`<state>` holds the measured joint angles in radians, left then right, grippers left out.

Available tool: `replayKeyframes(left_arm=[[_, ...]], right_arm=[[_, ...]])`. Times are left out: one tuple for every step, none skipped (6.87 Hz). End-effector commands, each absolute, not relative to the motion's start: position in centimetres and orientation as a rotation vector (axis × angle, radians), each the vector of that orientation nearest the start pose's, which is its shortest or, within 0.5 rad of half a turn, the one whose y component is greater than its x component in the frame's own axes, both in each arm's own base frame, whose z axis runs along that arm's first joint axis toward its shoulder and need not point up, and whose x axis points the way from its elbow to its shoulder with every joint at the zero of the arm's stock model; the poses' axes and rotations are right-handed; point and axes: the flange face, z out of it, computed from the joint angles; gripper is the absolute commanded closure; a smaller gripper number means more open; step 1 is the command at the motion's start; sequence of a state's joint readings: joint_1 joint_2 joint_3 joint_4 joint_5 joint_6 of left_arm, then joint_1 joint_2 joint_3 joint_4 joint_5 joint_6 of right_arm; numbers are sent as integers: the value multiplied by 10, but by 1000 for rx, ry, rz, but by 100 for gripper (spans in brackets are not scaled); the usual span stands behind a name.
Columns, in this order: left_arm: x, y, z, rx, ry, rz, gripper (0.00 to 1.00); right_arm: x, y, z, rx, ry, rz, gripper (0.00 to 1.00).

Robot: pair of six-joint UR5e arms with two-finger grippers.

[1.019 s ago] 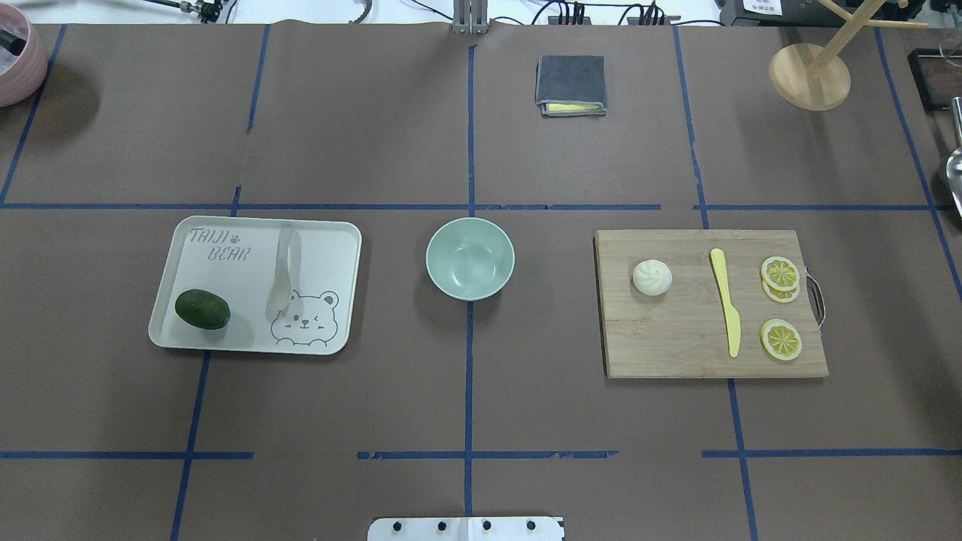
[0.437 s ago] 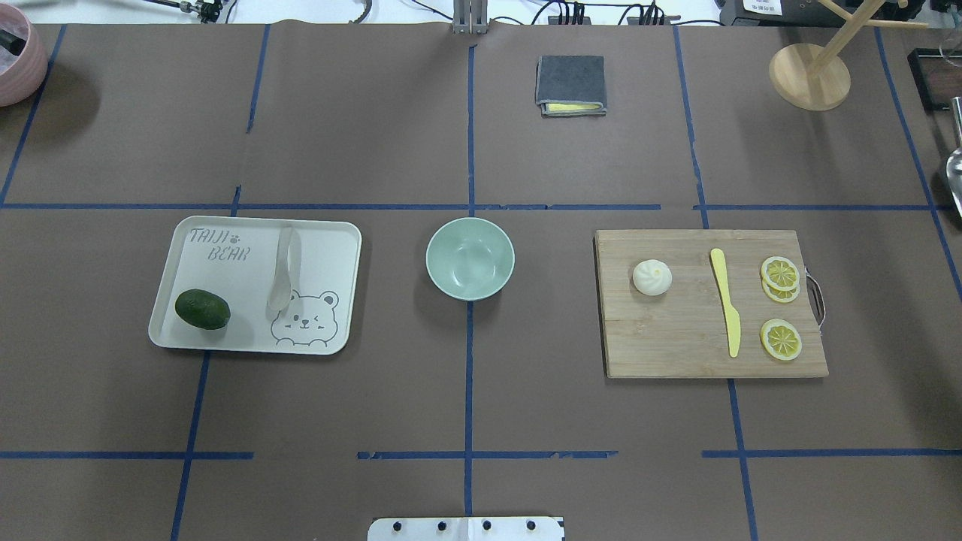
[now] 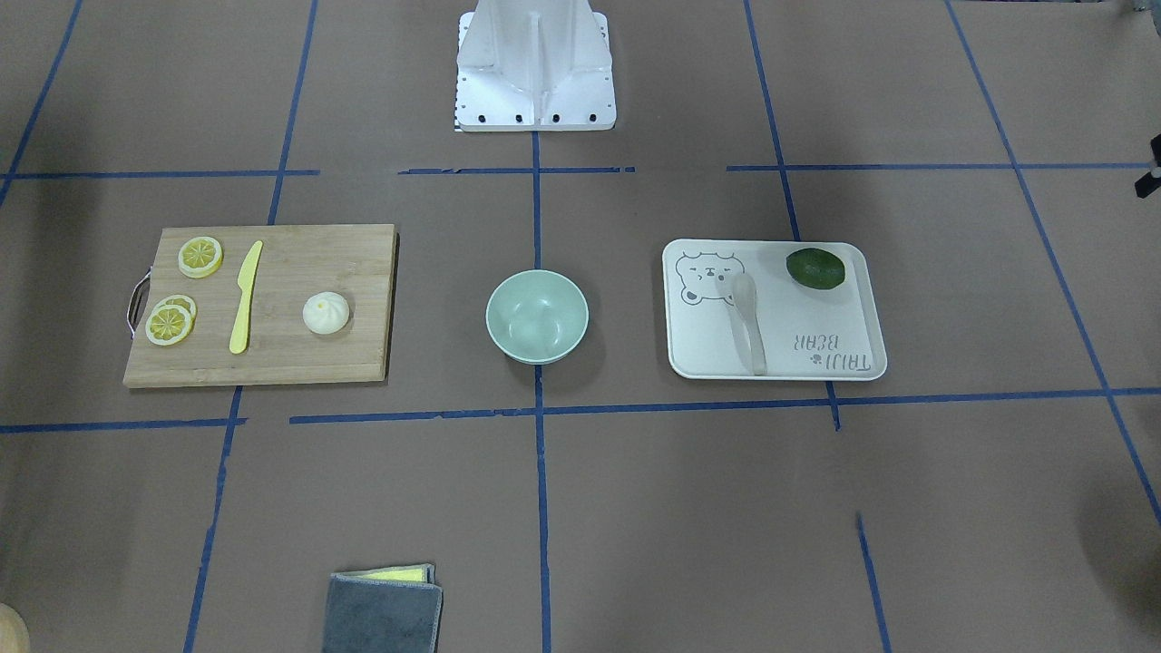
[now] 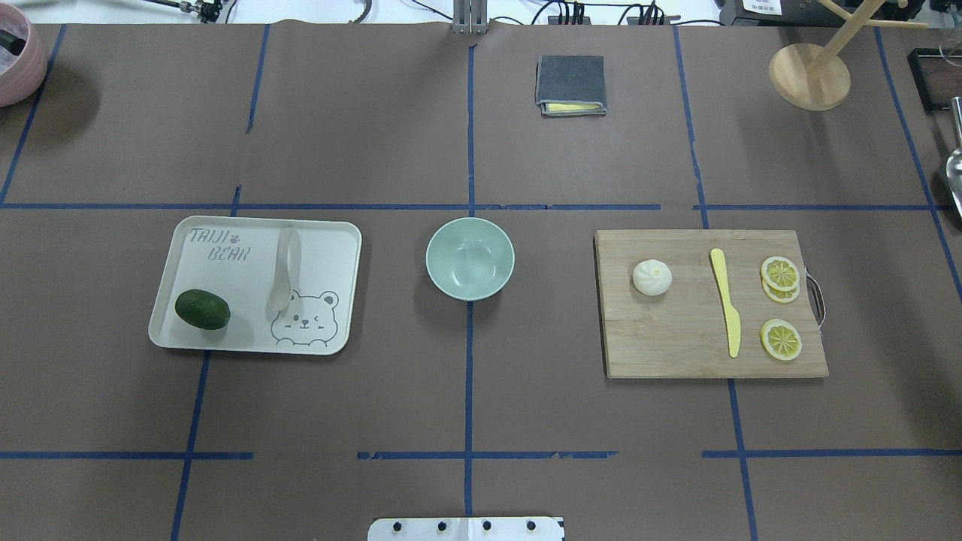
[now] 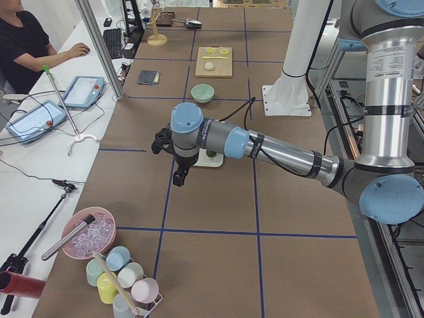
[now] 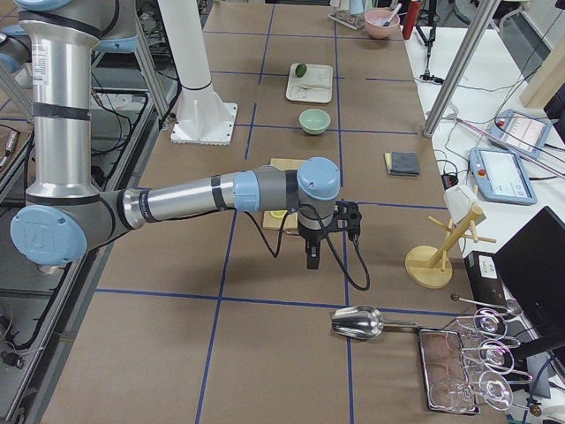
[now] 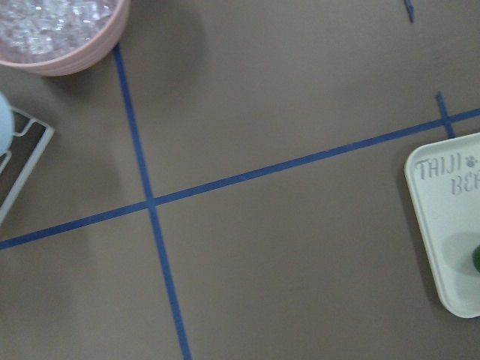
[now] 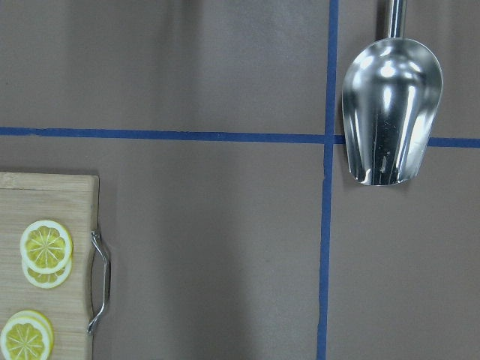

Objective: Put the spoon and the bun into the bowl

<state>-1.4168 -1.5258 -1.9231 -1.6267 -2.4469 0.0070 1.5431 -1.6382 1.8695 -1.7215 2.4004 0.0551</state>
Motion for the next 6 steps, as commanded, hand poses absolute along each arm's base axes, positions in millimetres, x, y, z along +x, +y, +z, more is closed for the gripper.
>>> replayKeyframes(left_arm=[[124, -467, 448, 284, 1009, 316, 0], [172, -461, 431, 224, 1067, 267, 0], [238, -469, 388, 197, 1059, 190, 0], [297, -463, 380, 197, 1004, 129, 0], [348, -466, 379, 192, 968, 113, 0], [366, -479, 381, 179, 956, 97, 2]], right_arm=[[43, -459, 555, 30, -888, -8, 0], [41, -458, 553, 27, -917, -8, 0], [41, -458, 553, 28, -919, -9, 0], [41, -458, 553, 29, -919, -10, 0], [41, -458, 552, 29, -920, -10, 0], [41, -457, 555, 24, -920, -9, 0]])
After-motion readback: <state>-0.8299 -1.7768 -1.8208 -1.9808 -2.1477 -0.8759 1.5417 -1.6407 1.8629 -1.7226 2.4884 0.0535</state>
